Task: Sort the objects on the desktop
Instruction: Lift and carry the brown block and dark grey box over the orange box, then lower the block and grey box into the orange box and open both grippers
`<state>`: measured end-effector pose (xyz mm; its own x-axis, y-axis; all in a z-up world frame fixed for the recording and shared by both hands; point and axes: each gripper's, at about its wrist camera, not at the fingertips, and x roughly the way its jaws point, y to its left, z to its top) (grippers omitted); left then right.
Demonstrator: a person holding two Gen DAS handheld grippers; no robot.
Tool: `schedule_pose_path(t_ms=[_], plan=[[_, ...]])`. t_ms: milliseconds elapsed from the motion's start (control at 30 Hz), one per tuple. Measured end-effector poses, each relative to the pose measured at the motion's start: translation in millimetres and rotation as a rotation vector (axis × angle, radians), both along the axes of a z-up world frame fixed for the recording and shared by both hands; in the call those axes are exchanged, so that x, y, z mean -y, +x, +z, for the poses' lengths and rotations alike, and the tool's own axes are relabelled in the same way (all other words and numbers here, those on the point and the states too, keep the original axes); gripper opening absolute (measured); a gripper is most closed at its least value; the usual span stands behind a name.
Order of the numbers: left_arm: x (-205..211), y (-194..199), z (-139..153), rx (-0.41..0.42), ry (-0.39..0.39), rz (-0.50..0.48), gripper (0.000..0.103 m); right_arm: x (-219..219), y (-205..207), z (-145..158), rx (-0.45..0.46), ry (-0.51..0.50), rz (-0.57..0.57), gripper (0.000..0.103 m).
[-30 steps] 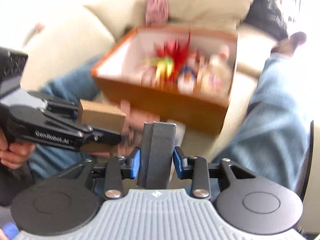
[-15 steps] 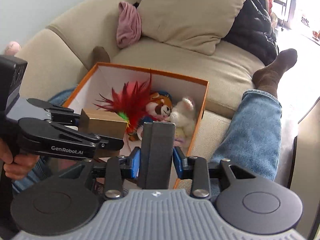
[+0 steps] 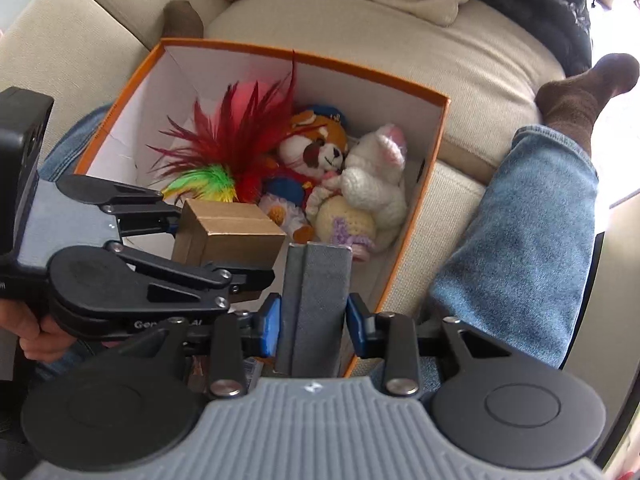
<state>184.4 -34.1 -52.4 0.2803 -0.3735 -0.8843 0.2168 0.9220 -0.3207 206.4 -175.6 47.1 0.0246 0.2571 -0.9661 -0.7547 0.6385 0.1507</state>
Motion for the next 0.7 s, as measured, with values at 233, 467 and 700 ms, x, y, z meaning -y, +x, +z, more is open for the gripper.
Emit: schedule_pose_path(t_ms=[233,467,700], plan=[[4.8,4.8,-8.9,-0.012,0.013,-0.019,0.052,-8.5,11.5,-10.7,-0.069,-0.071,-0.028,0.037],[11.7,8.6,-16.8,-0.04,0.018,-0.029,0.052,-7.4,19.1,-12.9,-0.096,-0.06,-0.047,0.038],[19.2,9.7,-23.2,-0.067,0.027,-0.033,0.052,-6.6,21.2,-5.1,-0.094,-0.025,-0.041,0.046]])
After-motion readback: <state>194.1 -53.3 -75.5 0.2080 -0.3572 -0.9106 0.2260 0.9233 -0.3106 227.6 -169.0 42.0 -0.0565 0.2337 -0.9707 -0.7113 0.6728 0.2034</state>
